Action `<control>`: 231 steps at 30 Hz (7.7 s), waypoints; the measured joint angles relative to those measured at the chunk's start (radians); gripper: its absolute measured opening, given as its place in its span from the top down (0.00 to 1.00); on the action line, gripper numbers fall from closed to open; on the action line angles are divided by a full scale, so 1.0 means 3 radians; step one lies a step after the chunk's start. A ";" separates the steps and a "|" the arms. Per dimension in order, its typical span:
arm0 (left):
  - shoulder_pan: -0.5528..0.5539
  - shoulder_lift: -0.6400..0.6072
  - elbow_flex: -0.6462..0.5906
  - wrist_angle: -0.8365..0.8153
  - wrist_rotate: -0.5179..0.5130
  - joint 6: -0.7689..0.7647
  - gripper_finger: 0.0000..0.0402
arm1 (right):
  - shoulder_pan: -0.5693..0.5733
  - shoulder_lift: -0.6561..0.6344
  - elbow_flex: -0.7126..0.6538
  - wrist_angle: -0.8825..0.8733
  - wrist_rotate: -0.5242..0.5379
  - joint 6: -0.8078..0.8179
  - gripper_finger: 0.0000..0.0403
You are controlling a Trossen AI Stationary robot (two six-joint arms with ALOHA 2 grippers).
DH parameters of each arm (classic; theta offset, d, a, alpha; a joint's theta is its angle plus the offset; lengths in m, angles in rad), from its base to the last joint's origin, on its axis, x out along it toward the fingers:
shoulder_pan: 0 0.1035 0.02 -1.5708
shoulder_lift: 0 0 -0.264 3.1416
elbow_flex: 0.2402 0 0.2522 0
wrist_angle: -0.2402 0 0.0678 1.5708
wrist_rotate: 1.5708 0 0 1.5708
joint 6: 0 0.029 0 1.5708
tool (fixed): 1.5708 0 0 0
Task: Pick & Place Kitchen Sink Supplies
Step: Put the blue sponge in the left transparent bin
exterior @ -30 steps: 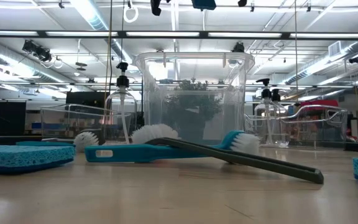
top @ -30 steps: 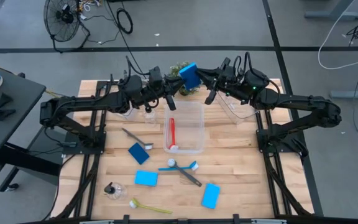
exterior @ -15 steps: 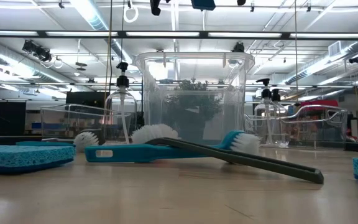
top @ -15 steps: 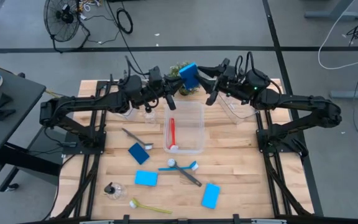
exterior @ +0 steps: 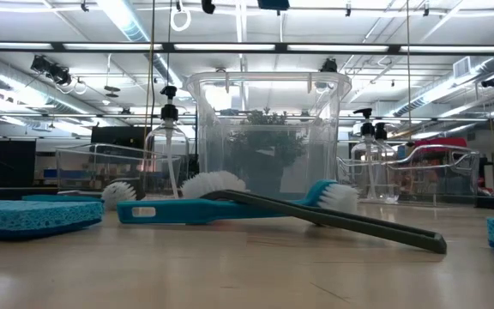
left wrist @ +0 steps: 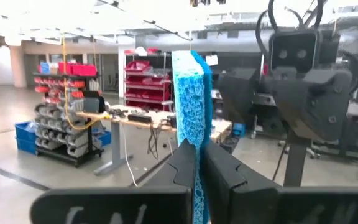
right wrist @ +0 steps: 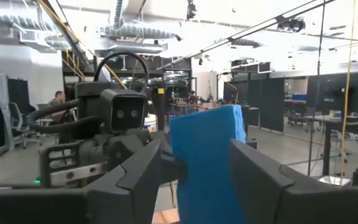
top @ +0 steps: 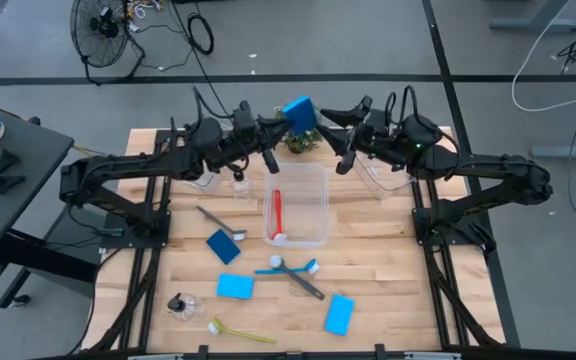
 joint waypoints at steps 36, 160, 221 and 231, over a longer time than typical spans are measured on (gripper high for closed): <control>0.0130 -0.1202 0.0001 -0.2757 -0.0837 -0.0070 0.97 | 0.0114 -0.0012 0.0000 -0.0048 0.0006 0.0026 0.54; 0.1541 -0.0532 -0.0001 -0.4882 0.0501 -0.0896 0.63 | 0.0115 -0.0009 0.0003 -0.0231 -0.0012 0.0139 0.54; 0.0275 -0.0910 0.0000 -0.3905 0.0405 0.1445 0.41 | 0.0269 -0.0009 0.0003 -0.0452 -0.0311 0.0139 0.54; 0.0256 -0.0910 0.0000 -0.4057 0.0452 0.1373 0.40 | 0.0269 -0.0009 0.0003 -0.0453 -0.0319 0.0139 0.54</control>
